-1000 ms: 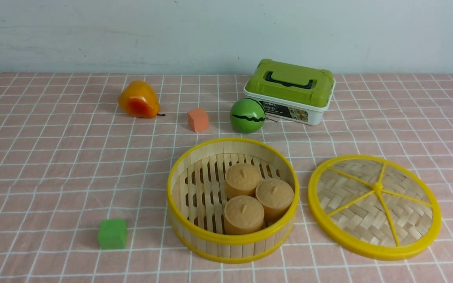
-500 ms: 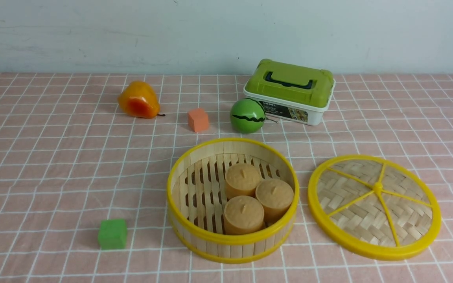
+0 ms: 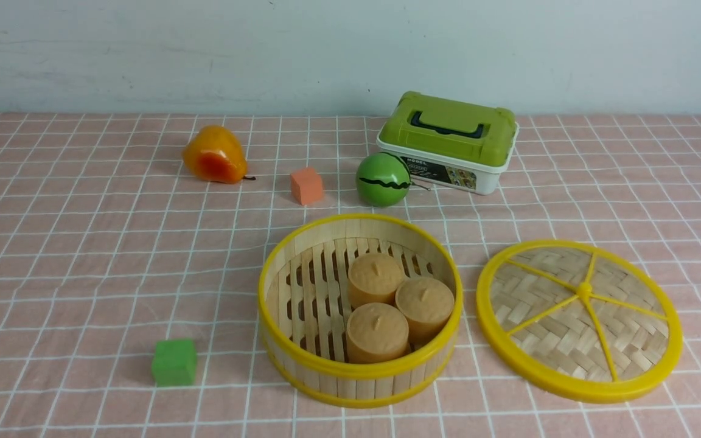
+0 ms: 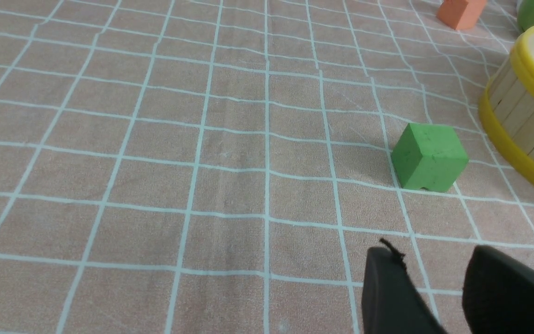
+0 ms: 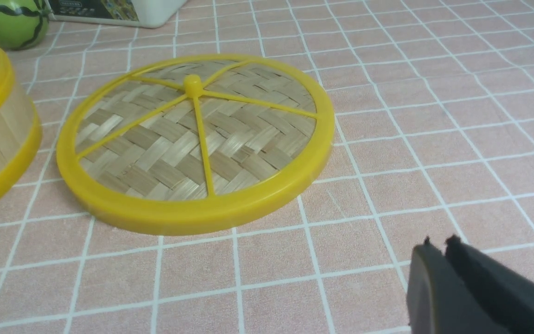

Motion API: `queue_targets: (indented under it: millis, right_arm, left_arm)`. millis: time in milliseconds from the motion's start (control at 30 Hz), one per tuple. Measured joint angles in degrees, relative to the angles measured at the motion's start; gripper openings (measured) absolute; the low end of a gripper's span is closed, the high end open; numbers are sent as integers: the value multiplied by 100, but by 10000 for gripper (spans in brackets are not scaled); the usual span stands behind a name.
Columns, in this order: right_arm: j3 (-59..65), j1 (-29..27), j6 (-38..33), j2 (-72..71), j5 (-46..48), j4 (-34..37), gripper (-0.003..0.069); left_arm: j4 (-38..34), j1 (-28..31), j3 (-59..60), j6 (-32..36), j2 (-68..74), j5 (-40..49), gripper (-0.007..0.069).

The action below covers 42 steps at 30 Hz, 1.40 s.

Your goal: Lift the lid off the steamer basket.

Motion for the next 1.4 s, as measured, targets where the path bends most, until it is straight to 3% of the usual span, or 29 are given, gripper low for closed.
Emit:
queue_targets:
  millis: [1400]
  right_arm:
    - [0, 0, 11, 0, 0, -12, 63]
  left_arm:
    - [0, 0, 0, 0, 0, 0, 239]
